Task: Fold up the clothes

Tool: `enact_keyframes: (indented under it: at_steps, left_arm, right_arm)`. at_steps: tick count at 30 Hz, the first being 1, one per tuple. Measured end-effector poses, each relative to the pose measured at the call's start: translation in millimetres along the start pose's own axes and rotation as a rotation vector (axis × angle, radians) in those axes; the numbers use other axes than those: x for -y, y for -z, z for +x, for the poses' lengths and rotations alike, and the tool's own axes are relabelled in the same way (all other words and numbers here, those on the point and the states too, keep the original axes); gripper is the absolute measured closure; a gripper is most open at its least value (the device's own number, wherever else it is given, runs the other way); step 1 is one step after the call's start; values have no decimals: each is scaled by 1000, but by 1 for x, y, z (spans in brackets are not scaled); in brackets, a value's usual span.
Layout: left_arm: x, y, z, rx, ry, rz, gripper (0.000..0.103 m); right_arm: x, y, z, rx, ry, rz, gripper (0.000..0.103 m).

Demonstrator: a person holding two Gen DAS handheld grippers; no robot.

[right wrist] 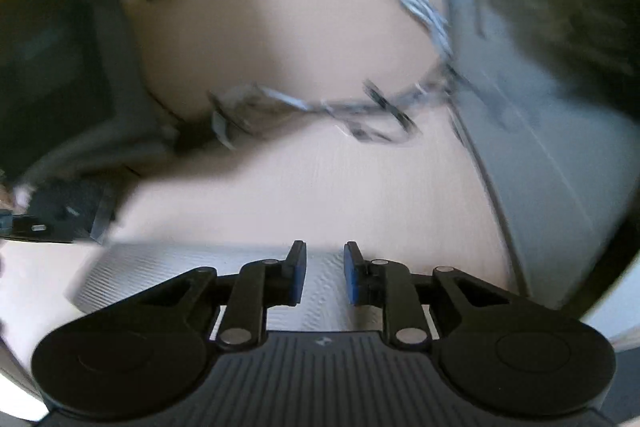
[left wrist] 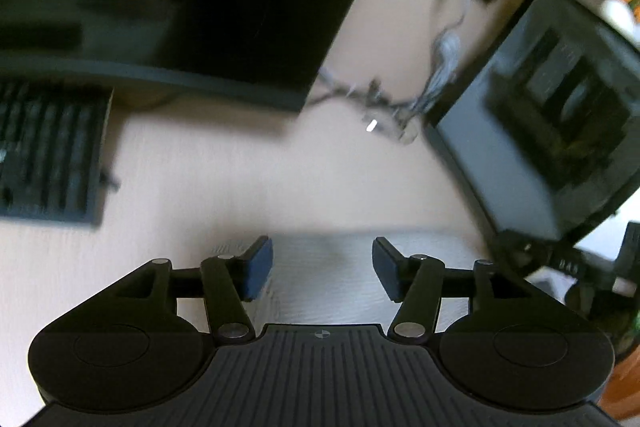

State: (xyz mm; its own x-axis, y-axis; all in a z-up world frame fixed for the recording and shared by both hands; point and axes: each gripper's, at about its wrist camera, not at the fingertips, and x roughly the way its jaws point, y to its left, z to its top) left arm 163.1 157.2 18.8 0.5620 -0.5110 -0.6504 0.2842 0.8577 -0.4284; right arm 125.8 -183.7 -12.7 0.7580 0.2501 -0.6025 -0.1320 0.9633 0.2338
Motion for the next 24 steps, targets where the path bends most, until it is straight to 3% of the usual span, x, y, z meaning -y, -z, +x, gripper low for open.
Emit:
enact_keyframes:
  at_steps: [2,4,8,9,13,17,20,21,22,24]
  left_arm:
    - [10,1,10,-27,36,27,40]
    - [14,13,31,-107,44,37,40]
    - [-5,46,59,-235,-1,-19,46]
    - [-13,52,61,-243,0,-32,51]
    - [-27,50,50,-235,3,-55,56]
    - [-31,39,37,-210,-9,-39,54]
    - [-32,20,22,-148,-38,-35,41]
    - [-35,14,18,-129,-46,-51,29]
    - [-39,8,15,-110,-53,-70,21]
    - [-46,-4,8,-72,-68,-110,18]
  right_arm:
    - [-12,-4,2,4,-52,-31,84]
    - [-24,2,17,-40,-68,-69,82]
    - [-20,35,52,-183,-20,-64,82]
    - [-17,44,57,-210,-10,-59,82]
    - [-18,50,48,-195,-21,-98,82]
    - [-18,43,49,-222,-24,-117,82]
    - [-17,36,41,-246,-22,-158,81]
    - [-14,32,36,-240,-12,-158,74]
    - [-7,28,30,-224,-10,-130,70]
    - [15,12,20,-165,-11,3,65]
